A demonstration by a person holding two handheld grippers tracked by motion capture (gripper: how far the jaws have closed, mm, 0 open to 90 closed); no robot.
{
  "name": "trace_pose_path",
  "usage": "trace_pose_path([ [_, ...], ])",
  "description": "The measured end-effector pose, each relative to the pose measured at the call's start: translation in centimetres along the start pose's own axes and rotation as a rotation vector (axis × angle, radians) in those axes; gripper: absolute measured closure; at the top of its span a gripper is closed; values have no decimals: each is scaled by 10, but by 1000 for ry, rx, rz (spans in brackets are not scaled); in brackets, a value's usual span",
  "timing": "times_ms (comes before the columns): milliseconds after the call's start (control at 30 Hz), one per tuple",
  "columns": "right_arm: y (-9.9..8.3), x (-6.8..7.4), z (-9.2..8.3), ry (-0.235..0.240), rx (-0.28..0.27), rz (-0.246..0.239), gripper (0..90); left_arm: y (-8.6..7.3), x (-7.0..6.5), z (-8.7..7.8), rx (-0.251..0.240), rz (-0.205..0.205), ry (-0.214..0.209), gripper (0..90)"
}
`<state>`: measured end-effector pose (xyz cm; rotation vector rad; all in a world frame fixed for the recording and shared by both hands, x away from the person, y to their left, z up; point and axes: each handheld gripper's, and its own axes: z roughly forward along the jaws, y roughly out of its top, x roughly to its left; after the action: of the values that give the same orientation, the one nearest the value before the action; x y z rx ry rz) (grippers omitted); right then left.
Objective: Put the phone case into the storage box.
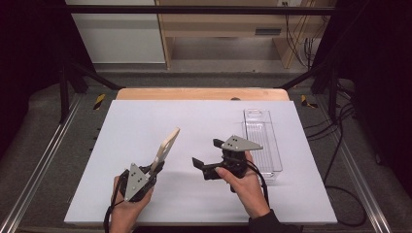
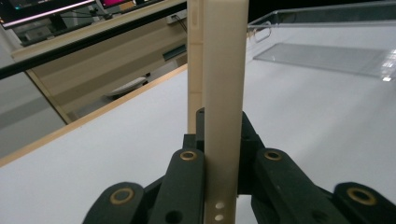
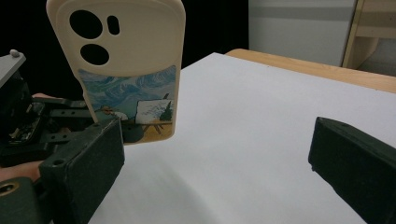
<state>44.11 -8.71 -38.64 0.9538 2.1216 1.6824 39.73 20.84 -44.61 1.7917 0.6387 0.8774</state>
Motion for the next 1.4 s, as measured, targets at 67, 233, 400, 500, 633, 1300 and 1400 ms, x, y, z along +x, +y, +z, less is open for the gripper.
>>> trace_pose_path([
  [67,0,1,-1,-12,-4,-2,39,0,1,-2,-22,-39,-13,844],
  [233,1,3,-1,-22,-36,16,39,1,4,-4,-84,-171,-51,844],
  [400,4,7,1,-31,-60,42,38,-1,6,-6,-98,-210,-57,843],
  [500,6,12,3,-47,-72,30,38,-1,8,-7,-116,-259,-81,844],
  [633,8,18,8,-54,-80,29,35,-5,9,-8,-125,-327,-99,843],
  [1300,14,56,27,-57,-80,-28,29,-7,10,-12,-132,-387,-130,843],
  [1400,13,56,26,-60,-83,-18,29,-8,9,-11,-129,-409,-141,843],
])
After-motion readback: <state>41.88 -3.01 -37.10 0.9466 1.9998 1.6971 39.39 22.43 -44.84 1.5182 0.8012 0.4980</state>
